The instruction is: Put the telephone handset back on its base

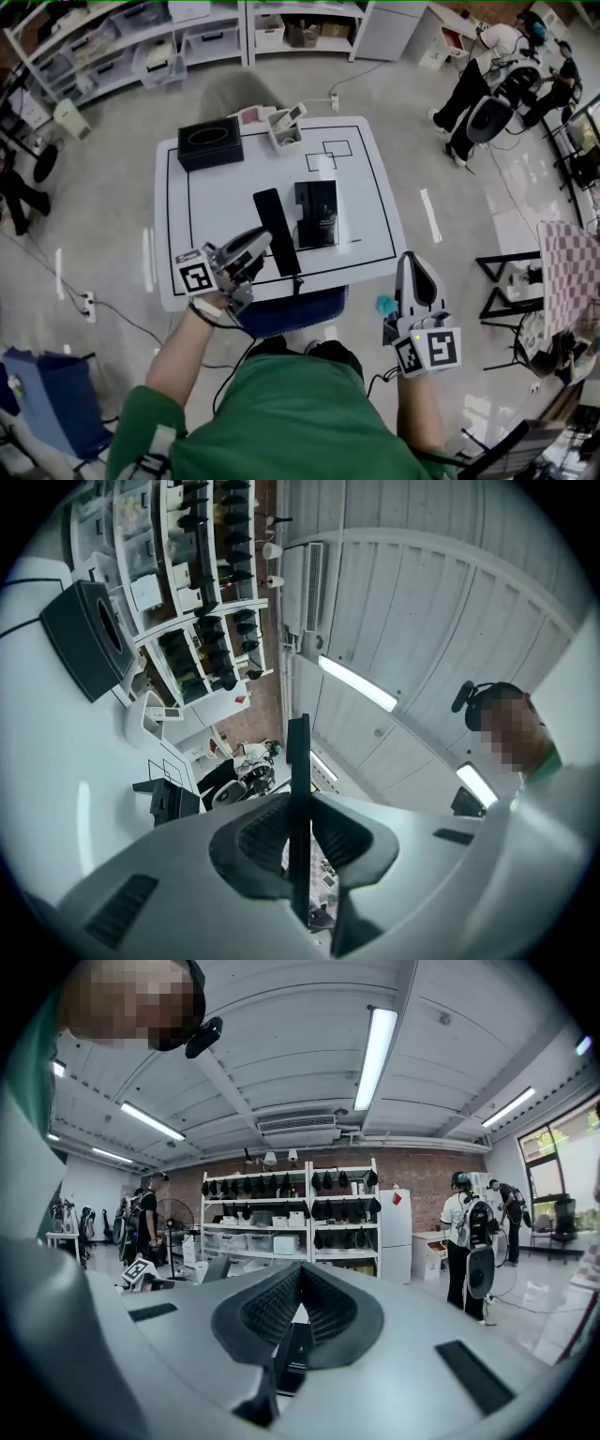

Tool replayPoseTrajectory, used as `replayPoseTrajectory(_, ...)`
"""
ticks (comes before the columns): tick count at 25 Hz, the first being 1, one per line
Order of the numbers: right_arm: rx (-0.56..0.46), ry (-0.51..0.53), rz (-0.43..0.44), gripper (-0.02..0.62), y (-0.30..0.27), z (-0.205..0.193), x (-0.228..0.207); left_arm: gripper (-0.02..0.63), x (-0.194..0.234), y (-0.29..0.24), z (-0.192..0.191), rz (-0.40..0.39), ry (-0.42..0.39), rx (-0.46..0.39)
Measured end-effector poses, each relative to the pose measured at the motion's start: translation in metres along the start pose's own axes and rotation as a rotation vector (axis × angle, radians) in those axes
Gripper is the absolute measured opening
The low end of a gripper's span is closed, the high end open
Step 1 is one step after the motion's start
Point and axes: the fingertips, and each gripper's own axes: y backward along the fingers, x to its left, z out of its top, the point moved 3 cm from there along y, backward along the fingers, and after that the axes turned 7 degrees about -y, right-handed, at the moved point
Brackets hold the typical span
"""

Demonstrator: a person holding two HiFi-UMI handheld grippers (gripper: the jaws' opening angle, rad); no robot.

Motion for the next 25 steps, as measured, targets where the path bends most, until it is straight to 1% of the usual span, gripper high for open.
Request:
replayPoseTrajectory(3,0.018,0.001,-0.005,0.021,-0.007,-0.009,0.002,0.08,0.027,-0.007,-0.006,0.0,0.083,0.004)
replayPoseTrajectory(5,0.024,-0.004,0.001,0.02,-0.011,-0.012,0.001,0.08,0.04,-0.011,-0.009,0.017,0.107,0.021)
replayPoseTrajectory(11,0.03,-0.026,0.033,0.02,-0.021,-0.013,-0.02,0.08,0.068,-0.037,-0.024,0.046,0.145,0.073)
replayPoseTrajectory(15,0.03,-0.035,0.045,0.021,-0.025,-0.011,-0.036,0.08,0.083,-0.053,-0.036,0.045,0.138,0.132)
replayPoseTrajectory(17,0.035,-0.038,0.043,0.02,-0.026,-0.012,-0.044,0.08,0.09,-0.059,-0.041,0.033,0.139,0.156)
replayPoseTrajectory(20,0.044,-0.043,0.032,0.02,-0.028,-0.014,-0.055,0.08,0.102,-0.066,-0.048,0.023,0.153,0.168)
replayPoseTrajectory(25,0.058,-0.049,0.002,0.02,-0.031,-0.018,-0.071,0.08,0.125,-0.075,-0.058,0.035,0.17,0.197)
